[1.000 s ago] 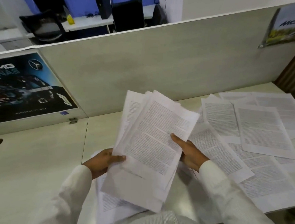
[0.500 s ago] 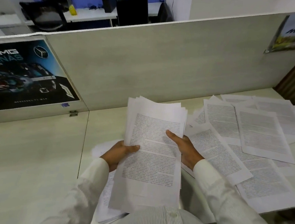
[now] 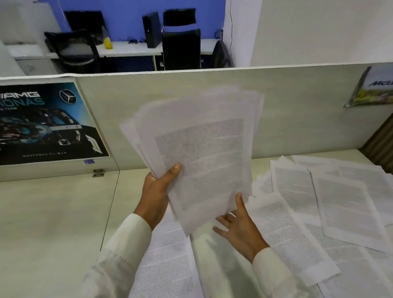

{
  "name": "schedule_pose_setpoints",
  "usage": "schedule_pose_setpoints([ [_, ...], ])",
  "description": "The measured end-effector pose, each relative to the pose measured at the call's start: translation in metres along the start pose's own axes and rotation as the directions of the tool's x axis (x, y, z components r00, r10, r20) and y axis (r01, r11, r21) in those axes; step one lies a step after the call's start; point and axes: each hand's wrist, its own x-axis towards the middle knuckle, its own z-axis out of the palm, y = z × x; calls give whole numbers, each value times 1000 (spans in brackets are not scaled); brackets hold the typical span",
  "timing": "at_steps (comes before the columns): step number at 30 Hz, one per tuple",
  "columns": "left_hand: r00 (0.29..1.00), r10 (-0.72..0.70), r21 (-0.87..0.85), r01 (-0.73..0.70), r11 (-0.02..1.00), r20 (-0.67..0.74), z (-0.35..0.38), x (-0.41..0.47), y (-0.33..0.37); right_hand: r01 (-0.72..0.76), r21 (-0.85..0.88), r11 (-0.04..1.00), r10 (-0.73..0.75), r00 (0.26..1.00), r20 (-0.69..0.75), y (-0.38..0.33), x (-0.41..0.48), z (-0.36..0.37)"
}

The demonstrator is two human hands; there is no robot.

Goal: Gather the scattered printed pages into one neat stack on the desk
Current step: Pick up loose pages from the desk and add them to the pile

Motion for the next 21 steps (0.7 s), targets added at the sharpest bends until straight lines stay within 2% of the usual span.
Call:
schedule_pose_setpoints([
  [5, 999, 4, 42, -2, 999, -46, 8, -6, -2, 61, 96, 994, -63, 998, 19, -9, -4, 10],
  [8, 996, -7, -56, 2, 998, -84, 9, -8, -1, 71, 117, 991, -76, 996, 36, -8, -6, 9],
  [11, 998, -18, -164, 8, 987, -58, 10, -13, -1, 66, 199, 978, -82, 994, 74, -2, -8, 7],
  [15, 997, -63, -23, 62, 998, -34, 11, -18, -14, 80, 284, 955, -123, 983, 137, -4, -12, 9],
  [19, 990, -108, 70, 114, 991, -95, 6, -17, -26, 96, 274, 957, -122, 989, 80, -5, -12, 2],
  [21, 992, -100, 73, 105, 992, -72, 3, -18, -26, 87, 261, 961, -99, 995, 33, -5, -12, -3],
])
